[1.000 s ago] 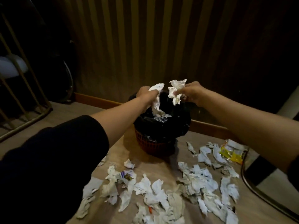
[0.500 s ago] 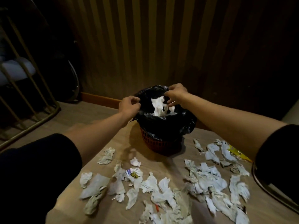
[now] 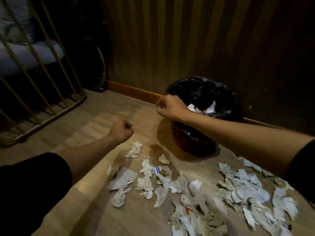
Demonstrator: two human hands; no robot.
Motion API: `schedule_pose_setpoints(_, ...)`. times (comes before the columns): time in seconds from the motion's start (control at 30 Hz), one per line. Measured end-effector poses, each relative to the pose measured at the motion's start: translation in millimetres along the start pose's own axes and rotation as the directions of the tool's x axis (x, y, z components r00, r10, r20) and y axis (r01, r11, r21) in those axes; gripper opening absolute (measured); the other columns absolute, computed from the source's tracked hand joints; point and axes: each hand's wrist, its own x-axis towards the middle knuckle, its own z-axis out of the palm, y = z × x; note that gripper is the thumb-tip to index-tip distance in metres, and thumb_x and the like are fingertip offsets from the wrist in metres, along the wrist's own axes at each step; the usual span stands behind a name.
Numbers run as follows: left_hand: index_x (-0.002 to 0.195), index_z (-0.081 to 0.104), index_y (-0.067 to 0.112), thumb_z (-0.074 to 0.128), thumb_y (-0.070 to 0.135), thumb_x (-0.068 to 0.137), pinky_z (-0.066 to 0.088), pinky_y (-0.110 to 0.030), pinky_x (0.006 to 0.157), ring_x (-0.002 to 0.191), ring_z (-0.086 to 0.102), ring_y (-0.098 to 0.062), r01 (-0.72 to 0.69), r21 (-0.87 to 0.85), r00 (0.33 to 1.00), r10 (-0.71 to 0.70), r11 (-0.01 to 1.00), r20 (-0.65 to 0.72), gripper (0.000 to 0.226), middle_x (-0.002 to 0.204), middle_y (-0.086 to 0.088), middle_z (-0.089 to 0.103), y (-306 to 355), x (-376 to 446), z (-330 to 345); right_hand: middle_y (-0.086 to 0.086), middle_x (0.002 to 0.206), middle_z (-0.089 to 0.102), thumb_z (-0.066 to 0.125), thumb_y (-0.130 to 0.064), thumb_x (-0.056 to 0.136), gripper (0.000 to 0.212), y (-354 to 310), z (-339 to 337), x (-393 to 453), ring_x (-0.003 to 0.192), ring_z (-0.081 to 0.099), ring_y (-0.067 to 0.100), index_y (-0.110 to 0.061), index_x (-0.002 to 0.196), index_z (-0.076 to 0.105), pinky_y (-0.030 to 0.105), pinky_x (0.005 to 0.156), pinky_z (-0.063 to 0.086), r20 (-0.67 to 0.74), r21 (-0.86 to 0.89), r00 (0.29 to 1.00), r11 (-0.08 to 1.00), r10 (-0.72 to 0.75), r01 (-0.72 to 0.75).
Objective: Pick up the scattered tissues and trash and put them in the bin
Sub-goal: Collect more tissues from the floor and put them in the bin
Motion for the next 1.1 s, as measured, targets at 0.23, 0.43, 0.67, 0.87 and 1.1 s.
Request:
schedule_pose_setpoints(0.23, 0.123, 0.064, 0.012, 0.080, 0.028, 0.078, 0.047, -0.027, 0.091, 0.108, 0.065, -0.025, 0.077, 0.254, 0.963, -0.138, 0.964, 0.233, 0.050, 0.123, -0.013, 0.065, -86, 8, -5, 0.001, 0.110, 0.071, 0.069, -0.030, 0.085, 0.038, -9, 106, 33, 0.103, 0.066, 0.022, -0.018, 0.121, 0.067, 0.028, 0.075, 0.048, 0.247, -0.012, 0.968, 0.999, -0.037, 0.041)
schedule_pose_setpoints(0.43, 0.144, 0.040, 0.023, 0.083, 0.058, 0.063, 0.045, -0.035, 0.099, 0.126, 0.050, -0.032, -0.055, 0.544, 0.841, -0.254, 0.837, 0.477, 0.098, 0.140, -0.016, 0.044, -147, -9, 24, 0.009, 0.135, 0.061, 0.067, -0.027, 0.089, 0.062, 3, 208, 43, 0.123, 0.058, 0.030, -0.019, 0.146, 0.046, 0.037, 0.096, 0.050, 0.522, -0.076, 0.853, 0.994, -0.023, 0.074)
schedule_pose_setpoints(0.67, 0.152, 0.017, 0.036, 0.086, 0.062, 0.055, 0.046, -0.042, 0.105, 0.127, 0.046, -0.042, -0.205, 0.496, 0.779, -0.166, 0.844, 0.604, 0.122, 0.142, -0.019, 0.029, -168, -23, 47, 0.013, 0.137, 0.050, 0.069, -0.041, 0.088, 0.061, 26, 279, 19, 0.125, 0.049, 0.034, -0.021, 0.144, 0.050, 0.041, 0.098, 0.048, 0.623, -0.142, 0.770, 0.949, -0.136, 0.282)
schedule_pose_setpoints(0.87, 0.146, 0.032, 0.026, 0.083, 0.036, 0.072, 0.051, -0.041, 0.092, 0.112, 0.057, -0.039, -0.285, 0.487, 0.772, -0.103, 0.826, 0.627, 0.090, 0.135, -0.016, 0.036, -168, -31, 62, 0.006, 0.100, 0.073, 0.069, -0.023, 0.088, 0.015, 30, 262, 19, 0.092, 0.068, 0.026, -0.015, 0.102, 0.071, 0.029, 0.073, 0.047, 0.570, -0.107, 0.770, 0.904, -0.285, 0.414)
schedule_pose_setpoints(1.1, 0.124, 0.064, 0.018, 0.062, 0.016, 0.087, 0.046, -0.031, 0.086, 0.104, 0.059, -0.034, -0.509, 0.406, 0.720, 0.117, 0.759, 0.684, 0.037, 0.117, -0.015, 0.057, -161, -39, 53, -0.006, 0.098, 0.052, 0.053, -0.014, 0.096, 0.037, 52, 212, -16, 0.086, 0.048, 0.008, -0.027, 0.130, 0.063, 0.024, 0.068, 0.039, 0.606, -0.040, 0.621, 0.760, -0.498, 0.649)
